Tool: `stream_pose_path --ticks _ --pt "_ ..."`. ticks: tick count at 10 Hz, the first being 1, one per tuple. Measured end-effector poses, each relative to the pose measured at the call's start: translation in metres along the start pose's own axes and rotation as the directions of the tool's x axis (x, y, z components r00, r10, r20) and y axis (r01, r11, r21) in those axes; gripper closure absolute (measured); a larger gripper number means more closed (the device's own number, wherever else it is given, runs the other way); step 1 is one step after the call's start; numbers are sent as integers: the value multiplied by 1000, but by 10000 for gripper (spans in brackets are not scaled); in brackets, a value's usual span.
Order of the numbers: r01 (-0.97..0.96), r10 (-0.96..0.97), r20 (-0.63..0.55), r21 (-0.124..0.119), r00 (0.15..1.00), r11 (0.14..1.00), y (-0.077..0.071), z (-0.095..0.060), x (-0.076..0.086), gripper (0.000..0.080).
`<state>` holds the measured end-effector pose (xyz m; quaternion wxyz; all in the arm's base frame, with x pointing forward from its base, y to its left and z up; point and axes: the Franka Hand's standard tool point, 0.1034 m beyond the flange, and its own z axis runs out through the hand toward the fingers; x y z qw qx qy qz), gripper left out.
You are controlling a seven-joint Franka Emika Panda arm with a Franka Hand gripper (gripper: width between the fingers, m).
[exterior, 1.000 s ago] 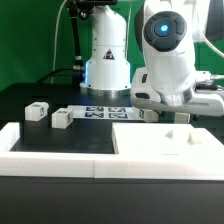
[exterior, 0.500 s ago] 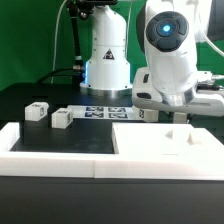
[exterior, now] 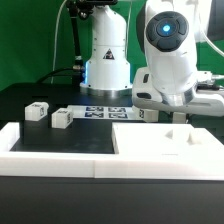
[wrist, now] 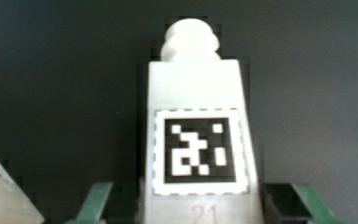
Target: Assemble one leg
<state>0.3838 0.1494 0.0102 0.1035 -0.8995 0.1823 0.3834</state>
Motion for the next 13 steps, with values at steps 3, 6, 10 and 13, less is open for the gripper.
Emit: stream_pose_path --ticks 3,6,10,13 --pt "13 -13 6 11 1000 1000 15 -30 -7 509" --pt "32 -32 -5 13 999 999 13 -76 -22 509" --pt "55 -49 -229 21 972 998 9 -78 -11 509" --pt "151 -175 -455 -88 873 985 18 -103 -19 509"
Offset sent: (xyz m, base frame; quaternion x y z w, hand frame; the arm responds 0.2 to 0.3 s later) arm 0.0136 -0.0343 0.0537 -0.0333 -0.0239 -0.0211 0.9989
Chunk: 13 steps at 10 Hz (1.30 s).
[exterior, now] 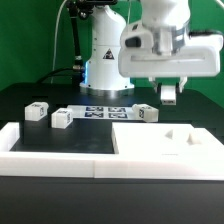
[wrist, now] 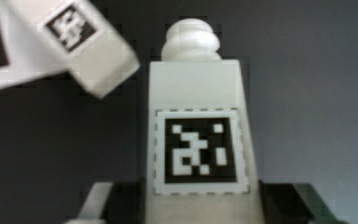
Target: Assemble one leg
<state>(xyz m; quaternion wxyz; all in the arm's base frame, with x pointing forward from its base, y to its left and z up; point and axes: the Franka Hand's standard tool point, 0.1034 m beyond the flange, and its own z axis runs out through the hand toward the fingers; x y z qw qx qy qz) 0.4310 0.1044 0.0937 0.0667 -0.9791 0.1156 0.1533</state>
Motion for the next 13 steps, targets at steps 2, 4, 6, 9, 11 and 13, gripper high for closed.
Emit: stream_pose_path --ticks 2,4,6,9,11,13 --pt "35 -34 -117 7 993 999 -4 -23 13 509" --pt "62 -58 -245 10 968 998 -15 -29 26 509" --pt "72 -61 -367 17 928 997 -17 -27 26 509" --pt "175 -160 -544 -24 824 984 -31 -44 39 509" --pt "214 -186 -625 -31 758 976 -38 -57 50 509" --pt "220 -191 -632 -33 751 975 -37 -49 45 509"
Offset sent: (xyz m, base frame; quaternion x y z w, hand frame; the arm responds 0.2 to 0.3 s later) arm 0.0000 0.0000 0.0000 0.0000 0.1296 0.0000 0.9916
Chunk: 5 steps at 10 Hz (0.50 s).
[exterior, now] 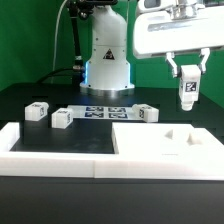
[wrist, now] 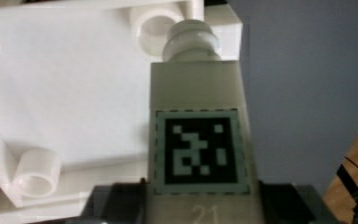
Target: Assemble one leg
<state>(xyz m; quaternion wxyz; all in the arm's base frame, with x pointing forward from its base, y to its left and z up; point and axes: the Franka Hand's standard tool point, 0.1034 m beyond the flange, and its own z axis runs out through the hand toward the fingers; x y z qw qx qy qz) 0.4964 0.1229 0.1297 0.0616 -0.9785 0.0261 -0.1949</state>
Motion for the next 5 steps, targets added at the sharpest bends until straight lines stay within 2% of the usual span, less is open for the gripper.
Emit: stream_pose_path --ticks 3,5 --pt "31 -31 -4 -2 1000 1000 2 1 6 509" --pt "109 -109 -43 -5 993 994 6 12 45 509"
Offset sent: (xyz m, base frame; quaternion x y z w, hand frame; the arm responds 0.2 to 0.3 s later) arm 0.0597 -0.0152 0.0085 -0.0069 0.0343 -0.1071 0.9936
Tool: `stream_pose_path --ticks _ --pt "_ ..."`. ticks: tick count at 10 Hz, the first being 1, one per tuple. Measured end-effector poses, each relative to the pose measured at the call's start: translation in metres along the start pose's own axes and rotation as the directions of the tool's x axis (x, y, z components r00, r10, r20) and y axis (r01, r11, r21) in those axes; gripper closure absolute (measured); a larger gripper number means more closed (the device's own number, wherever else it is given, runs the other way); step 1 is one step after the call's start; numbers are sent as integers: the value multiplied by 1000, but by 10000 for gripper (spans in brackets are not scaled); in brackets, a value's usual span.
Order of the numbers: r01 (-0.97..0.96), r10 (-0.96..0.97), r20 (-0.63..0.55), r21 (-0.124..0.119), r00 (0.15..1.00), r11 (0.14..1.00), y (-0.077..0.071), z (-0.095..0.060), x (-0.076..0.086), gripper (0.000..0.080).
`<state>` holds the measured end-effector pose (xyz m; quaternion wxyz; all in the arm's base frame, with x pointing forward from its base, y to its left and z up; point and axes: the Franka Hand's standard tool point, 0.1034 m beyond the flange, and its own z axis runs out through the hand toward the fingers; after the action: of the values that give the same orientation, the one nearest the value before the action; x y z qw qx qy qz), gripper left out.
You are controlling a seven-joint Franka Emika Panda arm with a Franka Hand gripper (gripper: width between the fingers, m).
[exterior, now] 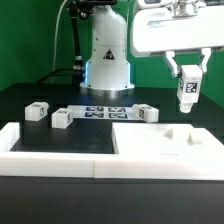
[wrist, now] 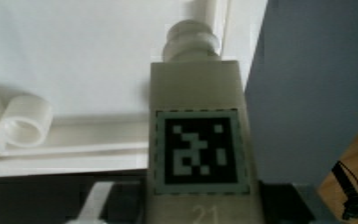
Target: Assemble one leg
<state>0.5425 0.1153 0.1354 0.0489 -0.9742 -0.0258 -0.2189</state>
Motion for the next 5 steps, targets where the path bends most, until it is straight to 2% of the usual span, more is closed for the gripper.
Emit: stream_pose_path --ticks 2,3,5 --pt "58 -58 -19 -4 998 998 5 20 28 509" --pt "68 -68 -21 -7 997 998 8 25 28 509" --pt "69 -69 -20 -6 997 998 7 26 28 509"
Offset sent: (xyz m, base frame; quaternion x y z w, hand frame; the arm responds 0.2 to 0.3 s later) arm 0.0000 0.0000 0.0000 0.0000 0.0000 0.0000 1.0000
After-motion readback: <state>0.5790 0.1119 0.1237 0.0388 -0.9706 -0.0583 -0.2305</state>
